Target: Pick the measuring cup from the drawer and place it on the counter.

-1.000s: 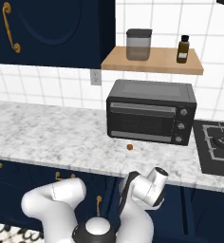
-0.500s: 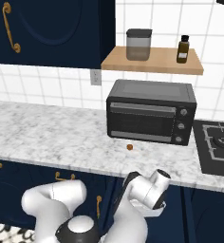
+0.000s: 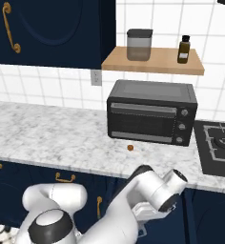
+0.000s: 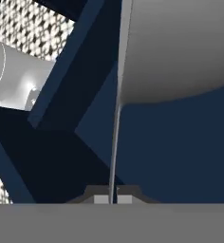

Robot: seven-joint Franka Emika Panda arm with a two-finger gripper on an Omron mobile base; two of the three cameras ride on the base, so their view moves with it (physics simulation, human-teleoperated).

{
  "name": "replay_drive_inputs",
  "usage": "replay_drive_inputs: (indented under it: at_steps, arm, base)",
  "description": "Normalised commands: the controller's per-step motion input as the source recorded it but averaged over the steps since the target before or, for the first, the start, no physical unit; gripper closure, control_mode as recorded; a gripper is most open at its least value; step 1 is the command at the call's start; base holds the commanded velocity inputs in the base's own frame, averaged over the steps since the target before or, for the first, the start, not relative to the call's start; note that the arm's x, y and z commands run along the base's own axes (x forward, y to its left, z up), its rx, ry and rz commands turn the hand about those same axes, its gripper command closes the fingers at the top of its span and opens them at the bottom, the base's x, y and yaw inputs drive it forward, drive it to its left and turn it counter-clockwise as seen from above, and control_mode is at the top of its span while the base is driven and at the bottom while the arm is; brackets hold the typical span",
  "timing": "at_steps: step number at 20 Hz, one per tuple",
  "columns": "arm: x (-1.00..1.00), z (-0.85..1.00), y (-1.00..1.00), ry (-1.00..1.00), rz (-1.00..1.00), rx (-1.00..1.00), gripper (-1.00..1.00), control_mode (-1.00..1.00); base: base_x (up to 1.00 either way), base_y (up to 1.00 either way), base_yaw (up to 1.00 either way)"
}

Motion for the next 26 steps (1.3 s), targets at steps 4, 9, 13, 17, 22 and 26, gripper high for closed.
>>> replay_drive_inputs:
  at_steps: [4,9,13,17,22,26]
  arm:
    - [-0.12,1.0,0.0,-0.12,0.09,0.12,1.0,-1.0]
    - [0.01,0.9,0.0,-0.19,0.09,0.15,1.0,-1.0]
    - [0.28,0.65,0.21,-0.13,0.09,0.1,1.0,-1.0]
    - [0.79,0.46,0.48,-0.04,0.11,0.06,1.0,-1.0]
    - [0.99,0.16,0.64,0.0,0.08,0.01,1.0,-1.0]
    - [0.96,0.0,0.59,0.0,0.0,0.0,1.0,-1.0]
  base:
    - [0.0,0.0,0.0]
    - [0.0,0.0,0.0]
    - [0.0,0.0,0.0]
    - [0.0,0.0,0.0]
    - [0.0,0.0,0.0]
    - [0.0,0.0,0.0]
